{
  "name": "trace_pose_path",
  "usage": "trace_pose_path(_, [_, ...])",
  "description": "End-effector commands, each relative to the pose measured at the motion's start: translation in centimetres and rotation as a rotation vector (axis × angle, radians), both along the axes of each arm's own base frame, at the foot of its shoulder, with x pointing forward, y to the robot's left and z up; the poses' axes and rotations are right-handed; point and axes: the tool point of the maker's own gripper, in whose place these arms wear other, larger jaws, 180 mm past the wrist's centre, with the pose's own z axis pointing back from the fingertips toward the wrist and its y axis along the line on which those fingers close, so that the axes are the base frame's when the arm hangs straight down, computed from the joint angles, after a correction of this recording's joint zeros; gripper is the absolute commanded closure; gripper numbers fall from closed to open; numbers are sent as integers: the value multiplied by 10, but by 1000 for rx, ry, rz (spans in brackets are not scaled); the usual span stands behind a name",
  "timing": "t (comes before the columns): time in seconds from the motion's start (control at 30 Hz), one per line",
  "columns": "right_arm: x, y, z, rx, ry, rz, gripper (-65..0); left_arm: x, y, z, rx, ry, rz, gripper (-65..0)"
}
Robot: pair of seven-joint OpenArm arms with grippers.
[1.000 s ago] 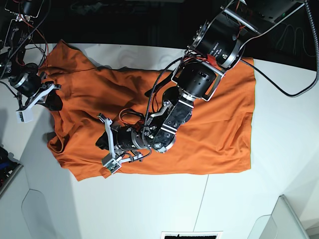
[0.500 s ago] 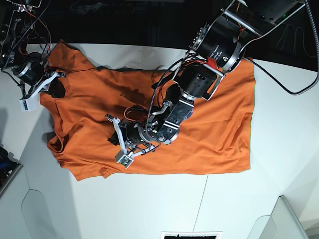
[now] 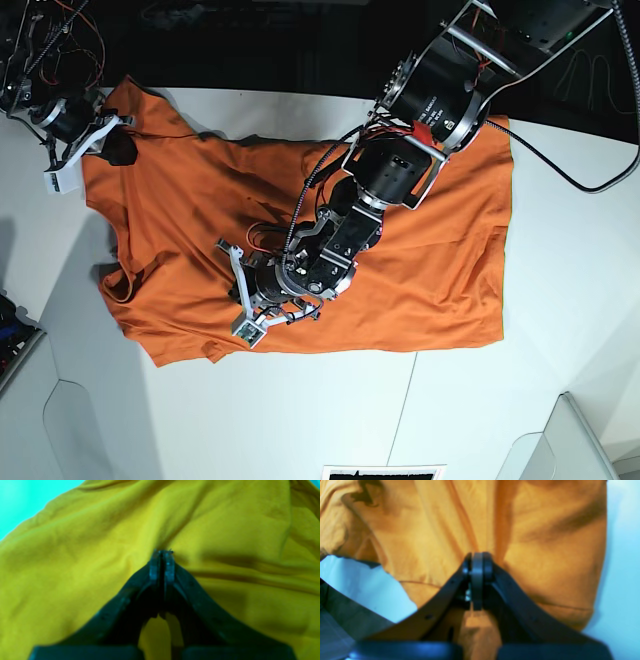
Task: Layout the t-shirt on the table in an organized manner, then fold the t-shirt properly
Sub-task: 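Sweep the left gripper across the shirt body to smooth it flat, then release the shirt and lift both grippers away from it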
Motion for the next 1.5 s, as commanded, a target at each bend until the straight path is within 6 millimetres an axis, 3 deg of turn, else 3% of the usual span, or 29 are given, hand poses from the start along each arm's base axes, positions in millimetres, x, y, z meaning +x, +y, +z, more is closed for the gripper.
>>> trace_pose_path(0.0, [3, -3, 8, -9, -26, 15, 0, 15, -1, 18, 6, -44, 4, -28])
trace_pose_path(0.1, [7, -2, 13, -5, -50, 11, 0, 14, -6, 22, -3, -45, -34, -28])
trace_pose_path(0.27, [23, -5, 31, -12, -135, -6, 0, -7, -31, 37, -43, -17, -216, -29])
trace_pose_path(0.43, [58, -9, 59, -28, -252, -17, 0, -5, -43, 73, -63, -65, -258, -29])
trace_pose_path(0.63, [114, -2, 107, -20, -432, -40, 0, -7, -46, 93, -91, -70, -267, -29])
trace_pose_path(0.8, [151, 21, 108, -29, -470, -23, 0, 12, 14, 75, -29, -80, -193, -29])
trace_pose_path(0.97, [177, 51, 67, -100, -393, 59, 0, 35, 103, 64, 25, -72, -49, -30])
trace_pose_path(1.07, [180, 44, 44, -169, -317, 64, 0, 48, 166, 62, 51, -71, 84, -30])
trace_pose_path(1.17, [176, 25, 37, -189, -288, 20, 0, 47, 221, 54, 70, -61, 201, -30])
trace_pose_path(1.27, [176, 15, 43, -158, -295, -14, 0, 36, 249, 33, 84, -39, 242, -30])
trace_pose_path(1.47, [176, -1, 48, -138, -300, -64, 0, 8, 264, -18, 115, 35, 267, -30])
